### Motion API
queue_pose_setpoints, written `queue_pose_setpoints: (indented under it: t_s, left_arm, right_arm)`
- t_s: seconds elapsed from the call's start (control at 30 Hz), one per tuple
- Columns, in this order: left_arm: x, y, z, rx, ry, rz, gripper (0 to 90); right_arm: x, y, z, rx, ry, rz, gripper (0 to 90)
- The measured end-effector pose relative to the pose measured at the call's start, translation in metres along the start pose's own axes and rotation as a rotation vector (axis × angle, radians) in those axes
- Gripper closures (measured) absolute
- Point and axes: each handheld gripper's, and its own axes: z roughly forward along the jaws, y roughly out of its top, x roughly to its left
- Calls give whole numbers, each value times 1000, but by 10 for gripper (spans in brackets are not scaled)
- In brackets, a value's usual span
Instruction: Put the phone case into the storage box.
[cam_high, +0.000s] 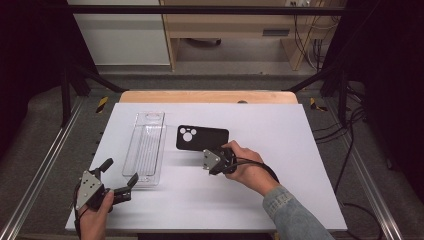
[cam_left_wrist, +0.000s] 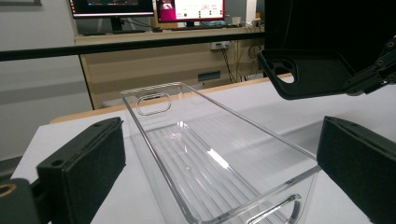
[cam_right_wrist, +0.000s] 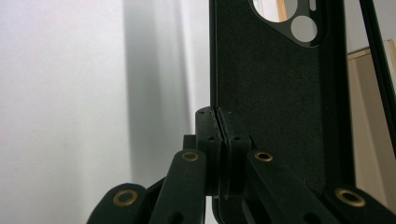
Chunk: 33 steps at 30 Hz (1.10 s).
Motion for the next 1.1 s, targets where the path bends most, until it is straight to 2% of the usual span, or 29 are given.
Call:
queue_pose_setpoints:
  t_s: [0.3, 0.67, 0.9, 1.1]
  left_arm:
    - [-1, 0, 0, -2, 1, 1, 7]
    - [-7, 3, -3, 2, 3, 7, 7]
    - [-17, 10, -8, 1, 9, 38, 6]
    - [-22, 19, -11, 0, 22, 30, 4]
  right_arm:
    - [12, -3, -9, 1, -36, -21, 883]
    - [28, -11, -12, -2, -47, -8, 883]
    - [37, -13, -16, -19, -68, -1, 883]
    - [47, -13, -19, -36, -83, -18, 883]
